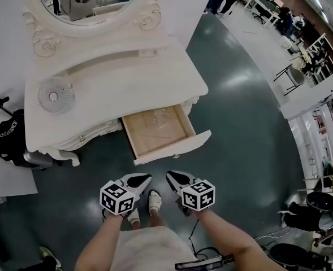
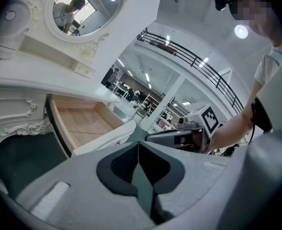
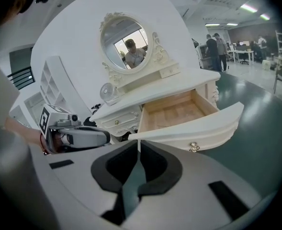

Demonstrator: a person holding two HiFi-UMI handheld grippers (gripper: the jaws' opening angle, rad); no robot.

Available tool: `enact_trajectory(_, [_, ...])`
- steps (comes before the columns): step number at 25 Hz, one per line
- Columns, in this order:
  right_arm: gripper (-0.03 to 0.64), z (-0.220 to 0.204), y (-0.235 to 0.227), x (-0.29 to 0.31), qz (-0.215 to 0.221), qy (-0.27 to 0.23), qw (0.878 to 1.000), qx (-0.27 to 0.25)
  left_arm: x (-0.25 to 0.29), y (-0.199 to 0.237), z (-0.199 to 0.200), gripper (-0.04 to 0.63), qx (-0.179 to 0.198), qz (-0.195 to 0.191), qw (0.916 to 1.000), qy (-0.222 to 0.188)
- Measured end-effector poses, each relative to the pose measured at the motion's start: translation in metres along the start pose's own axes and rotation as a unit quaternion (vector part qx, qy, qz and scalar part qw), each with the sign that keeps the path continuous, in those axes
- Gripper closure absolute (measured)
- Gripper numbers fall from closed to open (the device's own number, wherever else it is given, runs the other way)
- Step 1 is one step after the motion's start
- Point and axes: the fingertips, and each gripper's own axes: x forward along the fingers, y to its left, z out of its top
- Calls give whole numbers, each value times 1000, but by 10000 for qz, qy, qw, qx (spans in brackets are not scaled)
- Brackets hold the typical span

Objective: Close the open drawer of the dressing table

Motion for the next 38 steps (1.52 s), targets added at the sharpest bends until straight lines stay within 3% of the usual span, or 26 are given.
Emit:
enact_trajectory(8, [597, -11, -43, 17, -551, 99, 9979, 321, 9, 15, -12, 584, -145, 31, 9998, 98])
enact_trajectory(18, [513, -20, -78, 31, -999, 399, 9940, 193, 14, 21, -19, 584, -255, -5, 9996, 118])
enact_trajectory(28, [503, -25, -115, 44, -1403, 579, 9879, 316, 16, 25, -19, 584, -266, -4, 9995, 161])
enact_trajectory(38, [489, -35, -134, 61, -1759, 1010, 9792, 90, 17, 30, -22, 584, -309, -1, 9993, 216])
